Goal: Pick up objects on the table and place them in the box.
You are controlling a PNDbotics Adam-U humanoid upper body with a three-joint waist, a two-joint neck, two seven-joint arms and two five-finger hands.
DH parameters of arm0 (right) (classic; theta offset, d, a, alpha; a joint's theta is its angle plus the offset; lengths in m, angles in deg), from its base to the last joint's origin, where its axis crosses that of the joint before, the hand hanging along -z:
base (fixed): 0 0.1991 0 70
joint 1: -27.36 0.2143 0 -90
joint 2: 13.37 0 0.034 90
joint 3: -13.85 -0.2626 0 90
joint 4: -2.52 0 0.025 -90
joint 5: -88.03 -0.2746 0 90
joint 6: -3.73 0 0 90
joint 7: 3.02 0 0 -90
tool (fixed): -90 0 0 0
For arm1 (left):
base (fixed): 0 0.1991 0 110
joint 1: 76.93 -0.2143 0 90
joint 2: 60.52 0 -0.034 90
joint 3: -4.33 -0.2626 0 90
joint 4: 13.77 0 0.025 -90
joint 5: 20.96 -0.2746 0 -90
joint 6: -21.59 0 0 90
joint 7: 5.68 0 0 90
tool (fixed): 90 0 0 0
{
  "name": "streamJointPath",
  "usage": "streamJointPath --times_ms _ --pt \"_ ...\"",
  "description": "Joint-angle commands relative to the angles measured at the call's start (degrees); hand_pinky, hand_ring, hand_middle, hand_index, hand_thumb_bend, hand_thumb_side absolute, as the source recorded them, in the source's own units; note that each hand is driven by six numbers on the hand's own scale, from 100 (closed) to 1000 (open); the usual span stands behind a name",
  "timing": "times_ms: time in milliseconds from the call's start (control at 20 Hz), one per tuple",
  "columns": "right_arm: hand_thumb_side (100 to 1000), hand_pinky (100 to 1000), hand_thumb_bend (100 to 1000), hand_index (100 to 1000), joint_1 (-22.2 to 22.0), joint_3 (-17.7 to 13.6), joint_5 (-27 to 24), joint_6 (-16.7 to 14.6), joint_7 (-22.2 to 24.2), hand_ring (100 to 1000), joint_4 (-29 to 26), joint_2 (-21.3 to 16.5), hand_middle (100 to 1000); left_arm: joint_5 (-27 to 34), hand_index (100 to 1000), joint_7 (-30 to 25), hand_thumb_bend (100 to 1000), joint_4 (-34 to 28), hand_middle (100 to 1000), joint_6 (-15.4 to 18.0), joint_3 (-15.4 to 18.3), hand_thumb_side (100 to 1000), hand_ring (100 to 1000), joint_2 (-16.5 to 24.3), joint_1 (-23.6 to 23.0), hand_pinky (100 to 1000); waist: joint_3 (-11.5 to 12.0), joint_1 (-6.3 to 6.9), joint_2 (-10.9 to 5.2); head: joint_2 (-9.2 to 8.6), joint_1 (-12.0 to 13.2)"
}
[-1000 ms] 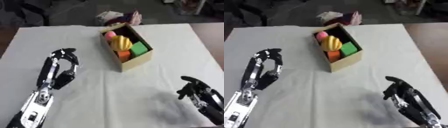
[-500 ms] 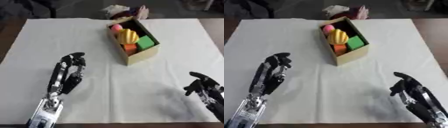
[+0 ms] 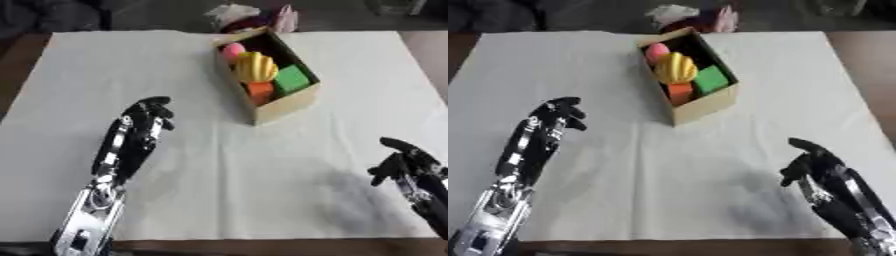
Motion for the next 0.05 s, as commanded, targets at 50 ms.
streamJointPath --times_ms 50 --pt "525 703 100 878 0.4 -0.2 0.0 0.0 -0.2 483 -1.3 -1.0 485 2.8 777 -0.9 100 -1.6 559 0.0 0.7 753 541 1.5 0.6 671 0.1 -0.08 -0.92 -0.34 -0.2"
